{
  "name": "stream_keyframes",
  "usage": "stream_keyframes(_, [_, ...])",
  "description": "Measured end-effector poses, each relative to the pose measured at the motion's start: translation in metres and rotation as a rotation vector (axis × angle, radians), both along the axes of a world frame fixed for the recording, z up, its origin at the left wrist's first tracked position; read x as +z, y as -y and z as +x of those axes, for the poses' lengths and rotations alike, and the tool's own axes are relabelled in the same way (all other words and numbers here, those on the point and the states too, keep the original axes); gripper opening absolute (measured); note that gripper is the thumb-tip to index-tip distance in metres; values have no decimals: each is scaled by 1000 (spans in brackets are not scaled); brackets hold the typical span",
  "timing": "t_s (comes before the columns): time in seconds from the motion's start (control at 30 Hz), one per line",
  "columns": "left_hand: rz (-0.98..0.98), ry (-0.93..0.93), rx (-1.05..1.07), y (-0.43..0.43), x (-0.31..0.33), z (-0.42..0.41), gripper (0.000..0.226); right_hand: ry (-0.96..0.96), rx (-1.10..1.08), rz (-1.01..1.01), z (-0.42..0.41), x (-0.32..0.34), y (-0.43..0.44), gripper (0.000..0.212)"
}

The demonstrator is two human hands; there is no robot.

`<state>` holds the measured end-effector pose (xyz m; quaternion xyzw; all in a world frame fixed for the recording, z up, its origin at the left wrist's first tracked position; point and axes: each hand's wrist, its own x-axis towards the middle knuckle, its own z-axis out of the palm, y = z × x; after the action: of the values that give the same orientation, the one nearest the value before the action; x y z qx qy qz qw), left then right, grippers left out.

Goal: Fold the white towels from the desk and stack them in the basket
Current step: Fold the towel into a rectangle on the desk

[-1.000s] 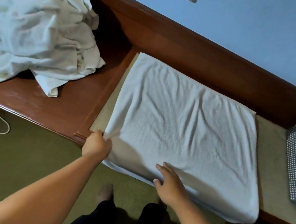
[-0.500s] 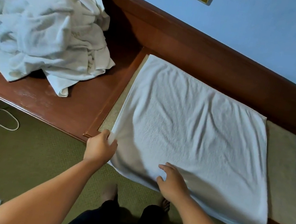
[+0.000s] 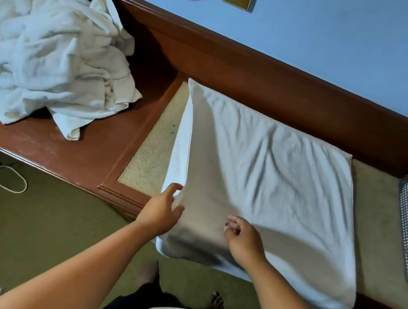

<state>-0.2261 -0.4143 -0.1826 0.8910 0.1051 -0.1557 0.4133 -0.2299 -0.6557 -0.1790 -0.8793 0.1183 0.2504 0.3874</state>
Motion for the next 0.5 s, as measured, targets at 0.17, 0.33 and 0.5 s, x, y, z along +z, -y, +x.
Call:
stream_keyframes(0.17, [15,-47,-93,101,11,-5,59,58,-118,-24,-15,2,67,32])
stream_keyframes(0.33, [-313,-178,-406,199,0,-44,61,53,-185,-71,-28,1,139,29])
stream_keyframes(0.5, [-196,-137,-201,209,-36,-87,32,-23,-142,-82,-29,-6,182,31])
